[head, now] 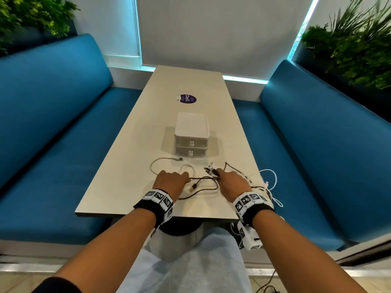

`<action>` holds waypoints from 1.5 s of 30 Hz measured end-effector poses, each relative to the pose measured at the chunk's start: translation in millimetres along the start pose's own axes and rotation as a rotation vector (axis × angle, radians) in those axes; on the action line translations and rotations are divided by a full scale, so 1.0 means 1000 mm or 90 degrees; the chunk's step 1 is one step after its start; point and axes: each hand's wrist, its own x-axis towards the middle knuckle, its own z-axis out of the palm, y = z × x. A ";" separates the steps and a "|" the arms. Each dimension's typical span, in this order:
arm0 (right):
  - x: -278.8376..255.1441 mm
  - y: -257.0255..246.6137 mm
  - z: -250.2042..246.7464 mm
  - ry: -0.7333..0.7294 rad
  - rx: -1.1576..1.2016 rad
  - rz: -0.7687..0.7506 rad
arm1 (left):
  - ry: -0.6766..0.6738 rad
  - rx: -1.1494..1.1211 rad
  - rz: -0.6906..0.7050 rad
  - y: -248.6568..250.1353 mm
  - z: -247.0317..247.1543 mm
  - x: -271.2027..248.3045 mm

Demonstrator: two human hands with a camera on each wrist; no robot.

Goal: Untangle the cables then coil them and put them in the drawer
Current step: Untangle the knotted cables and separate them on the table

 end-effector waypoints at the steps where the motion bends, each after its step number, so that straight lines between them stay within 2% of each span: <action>1: 0.000 0.009 -0.003 0.005 -0.010 0.025 | -0.008 -0.001 -0.005 -0.007 -0.001 -0.001; 5: -0.007 0.034 -0.004 0.017 -0.043 0.108 | -0.043 -0.040 0.011 -0.013 -0.004 -0.002; 10: -0.007 0.025 0.007 0.022 0.009 0.168 | 0.005 -0.147 0.005 0.003 -0.003 0.009; 14: -0.005 0.014 0.012 0.048 0.104 0.189 | -0.085 -0.149 0.018 0.005 0.003 0.012; 17: -0.003 0.002 0.016 0.050 0.190 0.152 | -0.126 -0.188 0.005 0.004 0.016 0.012; 23: -0.002 -0.027 0.027 -0.001 0.236 -0.011 | -0.086 -0.207 -0.002 0.011 0.021 0.014; 26: -0.001 -0.039 0.033 -0.045 0.224 -0.026 | -0.085 -0.206 0.013 0.012 0.019 0.011; 29: 0.000 -0.039 0.037 -0.051 0.229 -0.015 | -0.073 -0.196 0.028 0.010 0.023 0.008; 33: 0.000 -0.023 0.031 -0.061 0.173 0.002 | -0.073 -0.112 0.056 -0.001 0.031 0.008; 39: -0.002 0.027 0.008 -0.032 -0.015 0.074 | -0.072 -0.066 0.069 -0.003 0.029 0.009; 45: -0.018 0.083 -0.002 -0.052 -0.072 0.213 | -0.069 -0.011 0.053 -0.016 0.030 0.000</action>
